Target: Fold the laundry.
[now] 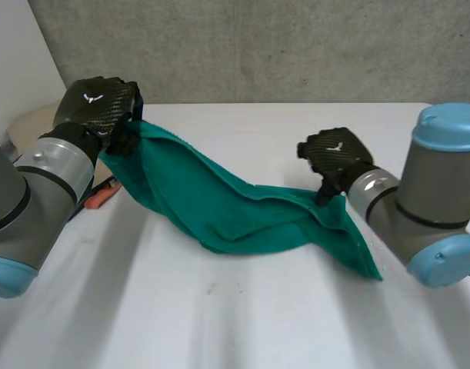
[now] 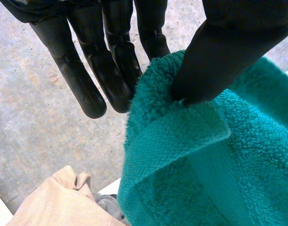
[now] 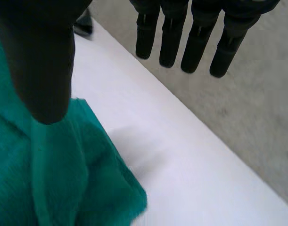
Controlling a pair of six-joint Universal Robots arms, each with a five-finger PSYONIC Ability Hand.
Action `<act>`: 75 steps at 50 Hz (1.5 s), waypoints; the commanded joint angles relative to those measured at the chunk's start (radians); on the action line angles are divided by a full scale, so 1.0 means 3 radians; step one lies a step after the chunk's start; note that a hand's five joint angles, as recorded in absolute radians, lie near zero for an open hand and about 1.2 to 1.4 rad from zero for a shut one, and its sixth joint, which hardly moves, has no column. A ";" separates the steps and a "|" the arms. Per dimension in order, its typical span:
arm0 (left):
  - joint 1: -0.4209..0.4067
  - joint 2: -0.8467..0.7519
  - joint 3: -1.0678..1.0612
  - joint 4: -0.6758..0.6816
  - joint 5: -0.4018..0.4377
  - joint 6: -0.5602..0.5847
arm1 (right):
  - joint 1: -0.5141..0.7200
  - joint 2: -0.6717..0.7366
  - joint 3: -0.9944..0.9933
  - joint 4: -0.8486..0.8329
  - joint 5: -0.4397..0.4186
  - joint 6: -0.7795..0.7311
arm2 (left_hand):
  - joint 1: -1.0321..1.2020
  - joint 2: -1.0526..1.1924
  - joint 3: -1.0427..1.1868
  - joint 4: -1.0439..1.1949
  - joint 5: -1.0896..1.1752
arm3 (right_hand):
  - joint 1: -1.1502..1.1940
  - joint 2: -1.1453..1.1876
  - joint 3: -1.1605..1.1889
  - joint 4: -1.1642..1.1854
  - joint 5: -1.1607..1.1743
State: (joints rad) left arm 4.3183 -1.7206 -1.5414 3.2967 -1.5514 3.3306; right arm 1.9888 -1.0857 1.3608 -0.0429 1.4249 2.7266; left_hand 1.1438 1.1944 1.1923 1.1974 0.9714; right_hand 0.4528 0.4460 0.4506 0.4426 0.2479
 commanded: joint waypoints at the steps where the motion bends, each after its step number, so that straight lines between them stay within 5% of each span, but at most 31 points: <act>1: -0.0026 0.0034 0.0147 -0.0006 0.0002 -0.0001 | -0.0381 -0.0124 -0.0036 0.0500 -0.0127 0.0320 | 0.0842 0.0673 0.0680 0.0663 0.0834 | -0.0179 -0.0156 -0.0172 -0.0145 -0.0078; 8: -0.0057 0.0059 0.0265 -0.0006 -0.0003 0.0004 | -0.0657 -0.0221 0.0290 0.1038 -0.0199 0.0361 | 0.0842 0.0673 0.0680 0.0663 0.0834 | -0.0003 0.0020 0.0004 0.0031 0.0098; 19: -0.0072 0.0014 0.0286 -0.0006 0.0002 0.0004 | -0.0586 -0.0508 0.1252 0.0144 -0.0132 0.0523 | 0.0842 0.0673 0.0680 0.0663 0.0834 | 0.0076 0.0098 0.0083 0.0110 0.0177; 33: -0.0047 0.0059 0.0291 -0.0006 -0.0003 0.0004 | -0.0360 0.0060 0.0900 -0.0046 -0.0020 0.0867 | 0.0842 0.0673 0.0680 0.0663 0.0834 | 0.0437 0.0460 0.0444 0.0471 0.0538; 36: -0.0041 0.0065 0.0296 -0.0006 -0.0008 -0.0001 | -0.0345 0.0152 0.0828 -0.0026 -0.0025 0.0959 | 0.0842 0.0673 0.0680 0.0663 0.0834 | 0.1509 0.1532 0.1517 0.1544 0.1610; 37: -0.0046 0.0070 0.0301 -0.0006 -0.0008 -0.0006 | -0.0365 0.0142 0.0808 -0.0031 -0.0005 0.0974 | 0.0842 0.0673 0.0680 0.0663 0.0834 | 0.3113 0.3135 0.3120 0.3147 0.3214; 40: -0.0041 0.0080 0.0321 -0.0011 -0.0013 -0.0006 | -0.0391 0.0106 0.0812 -0.0031 0.0052 0.0974 | 0.0842 0.0673 0.0680 0.0663 0.0834 | 0.3145 0.3168 0.3152 0.3179 0.3246; 43: -0.0031 0.0167 0.0367 -0.0036 -0.0013 0.0004 | -0.0417 -0.0306 0.0792 -0.0036 0.0113 0.0883 | 0.0842 0.0673 0.0680 0.0663 0.0834 | 0.3145 0.3168 0.3152 0.3179 0.3246; 48: 0.0086 0.0432 0.0469 -0.0281 0.0012 0.0035 | -0.0890 -0.1456 0.0655 0.0229 0.0027 -0.0121 | 0.0842 0.0673 0.0680 0.0663 0.0834 | 0.3145 0.3168 0.3152 0.3179 0.3246; 54: 0.0291 0.0535 0.0628 -0.0726 0.0165 0.0198 | -0.1102 -0.1796 0.0179 0.0766 -0.0030 -0.0866 | 0.0842 0.0673 0.0680 0.0663 0.0834 | 0.3145 0.3168 0.3152 0.3179 0.3246; 64: 0.0322 0.0060 0.0654 -0.0855 0.0339 0.0494 | -0.0980 -0.1091 -0.0399 0.1483 0.0011 -0.1045 | 0.0842 0.0673 0.0680 0.0663 0.0834 | 0.3145 0.3168 0.3152 0.3179 0.3246; 69: 0.0276 -0.0568 0.0975 -0.0732 0.0344 0.0735 | -0.0745 -0.0530 -0.0705 0.1386 0.0225 -0.1127 | 0.0842 0.0673 0.0680 0.0663 0.0834 | 0.3145 0.3168 0.3152 0.3179 0.3246; 75: 0.0163 -0.1280 0.1803 0.0044 0.0339 0.0812 | -0.0621 0.0059 -0.1385 0.0804 0.0476 -0.1015 | 0.0842 0.0673 0.0680 0.0663 0.0834 | 0.3145 0.3168 0.3152 0.3179 0.3246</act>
State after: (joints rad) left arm 4.3920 -1.9247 -1.2053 3.1149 -1.4469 3.5530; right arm 1.7636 -1.2247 1.1178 0.3552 1.4992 2.3938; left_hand 1.1437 1.1973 1.1954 1.2016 0.9714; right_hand 1.1154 1.1749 1.1860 1.1957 1.0147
